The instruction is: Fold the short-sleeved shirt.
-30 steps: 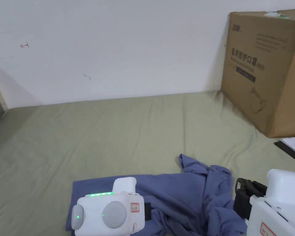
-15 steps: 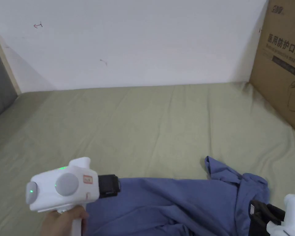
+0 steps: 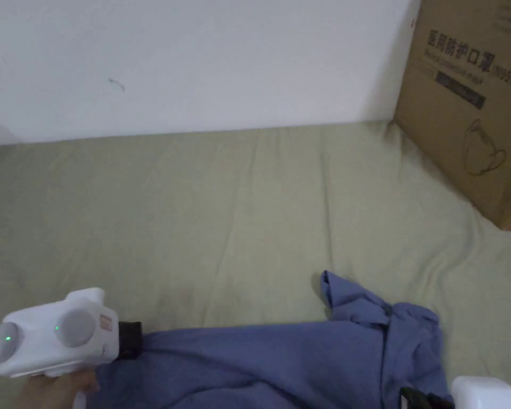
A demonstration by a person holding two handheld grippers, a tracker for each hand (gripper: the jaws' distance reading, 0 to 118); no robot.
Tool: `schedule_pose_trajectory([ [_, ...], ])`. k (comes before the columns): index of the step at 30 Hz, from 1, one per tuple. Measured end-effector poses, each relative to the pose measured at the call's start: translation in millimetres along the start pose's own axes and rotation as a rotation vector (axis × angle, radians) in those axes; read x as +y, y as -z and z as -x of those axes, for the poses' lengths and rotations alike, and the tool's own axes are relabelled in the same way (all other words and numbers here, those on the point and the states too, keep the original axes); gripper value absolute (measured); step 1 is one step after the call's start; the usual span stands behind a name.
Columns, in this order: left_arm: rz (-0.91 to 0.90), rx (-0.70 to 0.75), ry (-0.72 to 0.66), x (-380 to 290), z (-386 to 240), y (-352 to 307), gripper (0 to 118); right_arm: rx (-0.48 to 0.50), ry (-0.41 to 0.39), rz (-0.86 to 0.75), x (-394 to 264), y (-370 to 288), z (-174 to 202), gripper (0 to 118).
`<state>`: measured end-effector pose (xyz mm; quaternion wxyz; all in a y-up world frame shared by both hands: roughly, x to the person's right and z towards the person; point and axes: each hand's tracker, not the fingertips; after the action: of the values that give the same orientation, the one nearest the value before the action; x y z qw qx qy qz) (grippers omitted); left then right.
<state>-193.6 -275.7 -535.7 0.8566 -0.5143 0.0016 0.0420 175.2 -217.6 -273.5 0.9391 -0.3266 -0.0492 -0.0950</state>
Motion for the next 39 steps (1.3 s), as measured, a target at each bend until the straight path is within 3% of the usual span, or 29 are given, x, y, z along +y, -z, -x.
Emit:
schedule_pose_trajectory([
  [2,-0.017,0.011,0.018,0.1,-0.6,-8.1,32,0.002,0.011,0.002,1.1,0.9,-6.7,0],
  [3,-0.017,0.002,0.025,0.6,0.6,-10.6,11,0.014,0.021,0.004,2.5,1.1,-10.5,0],
  [4,-0.025,-0.017,0.015,0.7,2.2,-12.6,3,0.026,0.030,0.009,4.7,2.0,-14.2,0],
  [8,-0.014,-0.053,0.004,4.4,3.6,-20.3,3,0.039,-0.011,0.055,32.9,16.0,-31.5,0],
  [10,-0.017,-0.048,0.050,4.0,-1.2,-24.2,3,0.039,-0.022,0.029,51.1,26.4,-41.3,37],
  [11,-0.019,-0.050,0.051,2.8,-2.3,-25.5,3,0.052,-0.027,0.045,64.4,35.5,-47.2,49],
  [12,-0.020,-0.053,0.048,2.6,-2.1,-25.6,3,0.047,-0.065,0.096,78.3,46.5,-50.1,49],
  [13,-0.018,-0.055,0.048,2.4,-2.2,-23.8,3,0.061,-0.104,0.141,90.2,60.6,-53.5,94],
  [14,-0.016,-0.051,0.050,1.4,-3.4,-22.1,3,0.075,-0.126,0.160,100.2,76.0,-57.1,118],
  [15,-0.011,-0.047,0.054,0.2,-4.2,-19.9,3,0.062,-0.130,0.106,113.2,86.6,-60.9,114],
  [17,-0.007,-0.042,0.060,-2.9,-5.8,-17.2,3,0.056,-0.138,0.226,139.9,119.9,-66.3,112],
  [18,-0.007,-0.038,0.065,-4.6,-6.7,-15.6,3,0.004,-0.131,0.288,150.9,135.3,-66.7,112],
  [20,-0.007,-0.035,0.070,-5.1,-7.0,-14.5,3,0.043,-0.121,0.321,160.4,159.8,-75.7,112],
  [22,-0.007,-0.034,0.066,-4.6,-6.6,-13.4,3,0.021,-0.036,0.410,174.1,191.8,-84.1,110],
  [26,-0.003,-0.041,0.071,-4.4,-5.1,-14.7,3,0.019,0.105,0.568,175.3,237.8,-104.8,92],
  [29,-0.005,-0.046,0.073,-4.5,-3.3,-13.8,3,-0.067,0.072,0.643,157.4,256.5,-109.3,83],
  [31,-0.006,-0.049,0.072,-4.4,-2.4,-13.1,3,-0.069,0.037,0.620,155.6,254.8,-99.8,79],
  [32,-0.005,-0.049,0.073,-4.3,-2.1,-12.3,3,-0.091,-0.002,0.625,155.6,251.8,-97.0,71],
  [33,-0.005,-0.049,0.074,-4.5,-2.9,-11.8,3,-0.101,-0.034,0.628,158.5,250.5,-92.5,56],
  [34,-0.005,-0.048,0.076,-4.6,-3.0,-11.4,3,-0.103,-0.066,0.617,159.8,248.5,-90.0,37],
  [35,-0.006,-0.047,0.077,-4.8,-2.9,-11.7,3,-0.108,-0.076,0.609,160.7,246.5,-88.8,11],
  [36,-0.009,-0.047,0.075,-4.8,-2.7,-12.6,3,-0.100,-0.062,0.607,160.9,240.7,-90.2,0],
  [39,-0.007,-0.048,0.071,-4.1,-2.0,-14.4,3,-0.076,-0.037,0.603,162.2,231.6,-91.2,0],
])
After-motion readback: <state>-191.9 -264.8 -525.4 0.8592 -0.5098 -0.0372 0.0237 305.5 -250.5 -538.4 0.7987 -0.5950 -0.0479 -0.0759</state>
